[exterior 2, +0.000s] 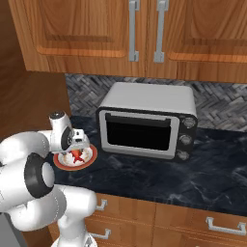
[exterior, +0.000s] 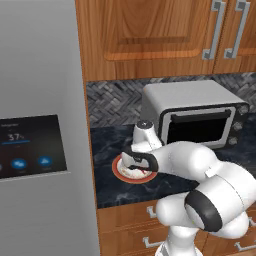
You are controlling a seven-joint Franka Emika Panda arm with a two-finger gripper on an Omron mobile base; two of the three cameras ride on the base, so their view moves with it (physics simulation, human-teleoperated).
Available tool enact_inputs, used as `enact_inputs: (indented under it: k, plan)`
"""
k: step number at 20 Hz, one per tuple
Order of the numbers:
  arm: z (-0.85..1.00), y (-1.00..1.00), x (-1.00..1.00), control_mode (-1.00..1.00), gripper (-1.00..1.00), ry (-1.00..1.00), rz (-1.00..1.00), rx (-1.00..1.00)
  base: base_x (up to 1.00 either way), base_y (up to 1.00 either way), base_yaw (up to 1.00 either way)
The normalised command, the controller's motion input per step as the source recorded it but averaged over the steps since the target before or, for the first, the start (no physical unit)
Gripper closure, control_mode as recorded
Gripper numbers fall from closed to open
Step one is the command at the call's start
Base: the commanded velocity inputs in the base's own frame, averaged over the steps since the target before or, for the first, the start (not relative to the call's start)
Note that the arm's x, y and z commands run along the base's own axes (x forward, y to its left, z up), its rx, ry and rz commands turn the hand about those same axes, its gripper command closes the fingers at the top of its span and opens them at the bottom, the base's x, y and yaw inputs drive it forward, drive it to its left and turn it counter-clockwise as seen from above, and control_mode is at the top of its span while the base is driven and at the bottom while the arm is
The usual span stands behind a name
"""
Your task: Place the fish on the rack of the oven.
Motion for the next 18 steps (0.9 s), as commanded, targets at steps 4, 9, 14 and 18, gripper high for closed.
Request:
enact_inputs:
  k: [4,9,14,18]
  plan:
    - [-0.48,0.0,0.3,-1.0,-1.0,0.01,0.0,0.0,0.0,0.0,0.0]
    - [-0.37,0.0,0.22,-1.0,-1.0,0.01,0.0,0.0,0.0,0.0,0.0]
    - [-0.23,0.0,0.05,-1.0,-1.0,0.0,0.0,0.0,0.0,0.0,0.0]
    - [-0.26,0.0,0.03,-1.0,-1.0,0.0,0.0,0.0,0.0,0.0,0.0]
